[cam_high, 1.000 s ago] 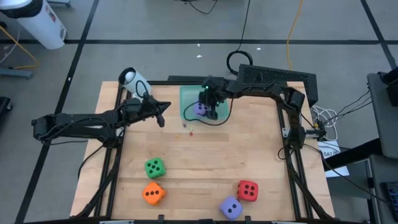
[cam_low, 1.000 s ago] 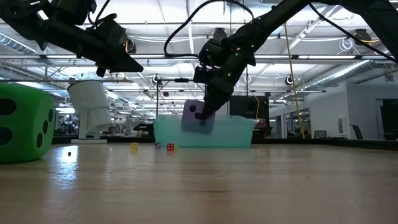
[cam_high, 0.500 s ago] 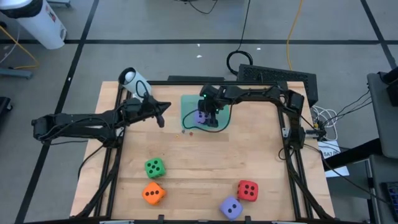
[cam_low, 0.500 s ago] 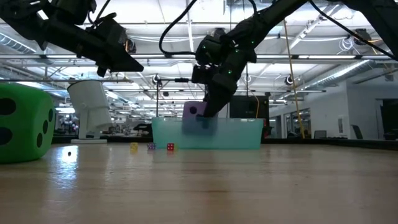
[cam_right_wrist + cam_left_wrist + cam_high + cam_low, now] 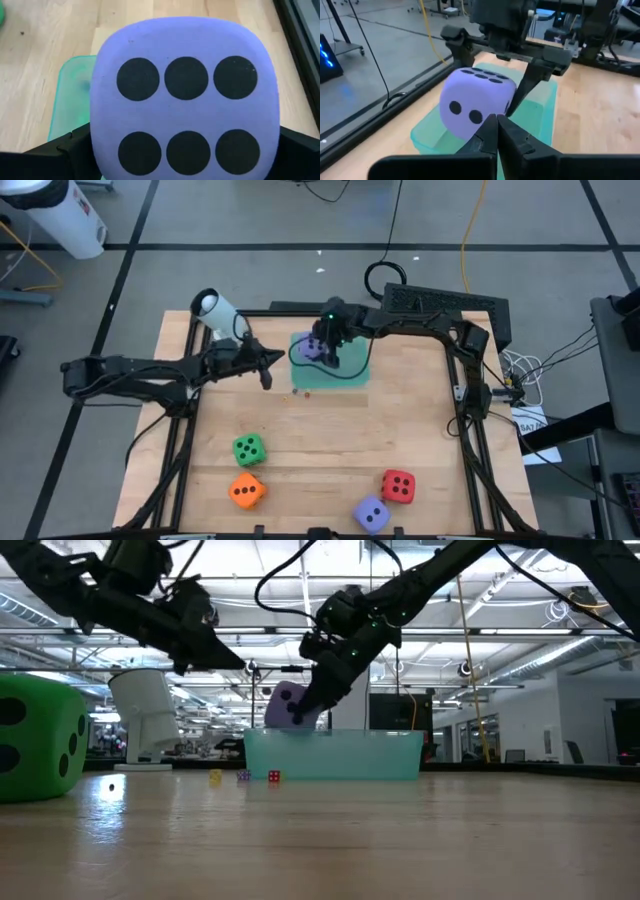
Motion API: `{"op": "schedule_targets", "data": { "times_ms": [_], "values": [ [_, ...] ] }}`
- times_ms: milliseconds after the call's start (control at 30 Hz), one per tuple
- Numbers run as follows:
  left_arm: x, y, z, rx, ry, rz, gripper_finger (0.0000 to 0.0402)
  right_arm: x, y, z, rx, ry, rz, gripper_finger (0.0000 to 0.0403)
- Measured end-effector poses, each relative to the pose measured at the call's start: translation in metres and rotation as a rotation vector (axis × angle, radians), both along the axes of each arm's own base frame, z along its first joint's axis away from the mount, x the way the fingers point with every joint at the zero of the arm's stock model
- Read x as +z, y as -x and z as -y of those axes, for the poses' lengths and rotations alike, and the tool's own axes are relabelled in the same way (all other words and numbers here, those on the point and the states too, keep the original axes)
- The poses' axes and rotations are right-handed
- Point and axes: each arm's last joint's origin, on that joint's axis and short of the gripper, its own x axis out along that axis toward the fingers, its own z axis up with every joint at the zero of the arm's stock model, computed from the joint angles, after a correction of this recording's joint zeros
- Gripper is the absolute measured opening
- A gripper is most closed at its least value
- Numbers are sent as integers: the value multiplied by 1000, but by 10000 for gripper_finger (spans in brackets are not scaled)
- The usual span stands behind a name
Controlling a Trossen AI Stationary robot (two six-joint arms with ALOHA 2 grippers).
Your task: Pick & Place Dice
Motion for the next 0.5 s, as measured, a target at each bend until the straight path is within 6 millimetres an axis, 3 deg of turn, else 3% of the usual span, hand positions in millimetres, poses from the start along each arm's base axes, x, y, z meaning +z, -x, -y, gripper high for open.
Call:
{"op": "schedule_targets", "data": {
  "times_ms": [233,500],
  "values": [
    [2,-36,-11,-25,31,-88,3,0,-3,-7,8,-12,-5,393],
    [32,-62,-20,-83,7,-139,4,-4,0,-11,27,-17,-56,393]
  ]
}}
